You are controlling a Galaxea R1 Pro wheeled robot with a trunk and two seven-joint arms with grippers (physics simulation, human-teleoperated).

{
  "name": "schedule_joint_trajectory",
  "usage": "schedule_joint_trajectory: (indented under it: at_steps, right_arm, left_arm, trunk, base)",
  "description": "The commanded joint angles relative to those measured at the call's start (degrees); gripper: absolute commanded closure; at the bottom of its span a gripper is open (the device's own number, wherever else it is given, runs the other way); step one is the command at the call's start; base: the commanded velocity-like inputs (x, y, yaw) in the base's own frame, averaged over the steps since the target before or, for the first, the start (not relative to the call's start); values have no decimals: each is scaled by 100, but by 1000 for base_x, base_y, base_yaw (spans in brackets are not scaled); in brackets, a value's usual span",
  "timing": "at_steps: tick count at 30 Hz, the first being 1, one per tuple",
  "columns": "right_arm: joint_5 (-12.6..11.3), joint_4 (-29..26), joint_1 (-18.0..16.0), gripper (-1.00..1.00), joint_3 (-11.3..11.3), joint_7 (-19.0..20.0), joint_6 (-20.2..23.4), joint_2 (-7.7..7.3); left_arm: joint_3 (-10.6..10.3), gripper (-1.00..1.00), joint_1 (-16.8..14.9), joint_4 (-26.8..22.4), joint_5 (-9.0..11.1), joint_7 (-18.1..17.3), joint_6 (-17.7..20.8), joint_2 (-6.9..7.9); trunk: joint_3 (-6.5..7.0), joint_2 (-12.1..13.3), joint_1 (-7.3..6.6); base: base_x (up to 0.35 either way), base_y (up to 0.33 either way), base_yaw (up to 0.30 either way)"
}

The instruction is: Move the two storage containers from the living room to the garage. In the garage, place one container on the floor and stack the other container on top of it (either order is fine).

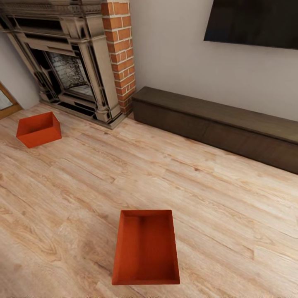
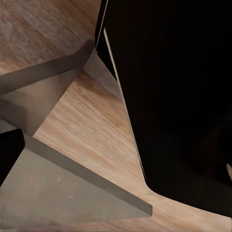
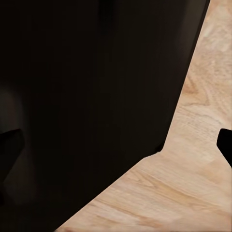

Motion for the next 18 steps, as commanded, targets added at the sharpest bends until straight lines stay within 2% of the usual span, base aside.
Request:
schedule_joint_trajectory:
  at_steps: [1, 12, 15, 18]
  right_arm:
    - [-60, 14, -4, -100, 47, 15, -28, 3]
    - [-60, 14, -4, -100, 47, 12, -25, 4]
    - [-60, 14, -4, -100, 47, 11, -24, 4]
    - [-60, 14, -4, -100, 47, 11, -24, 0]
  left_arm:
    - [3, -100, 1, -9, 39, 14, 17, 0]
    - [31, -100, 1, -220, 61, 14, 11, 11]
    - [39, -100, 1, -469, 72, 19, 20, 36]
    - [68, -100, 1, -894, 64, -13, 62, 163]
  trunk:
    - [-13, -1, 0]
    - [-116, -1, 0]
    - [-144, -1, 0]
    - [-172, -1, 0]
  base:
    - [0, 0, 0]
    - [0, 0, 0]
    - [0, 0, 0]
    - [0, 0, -4]
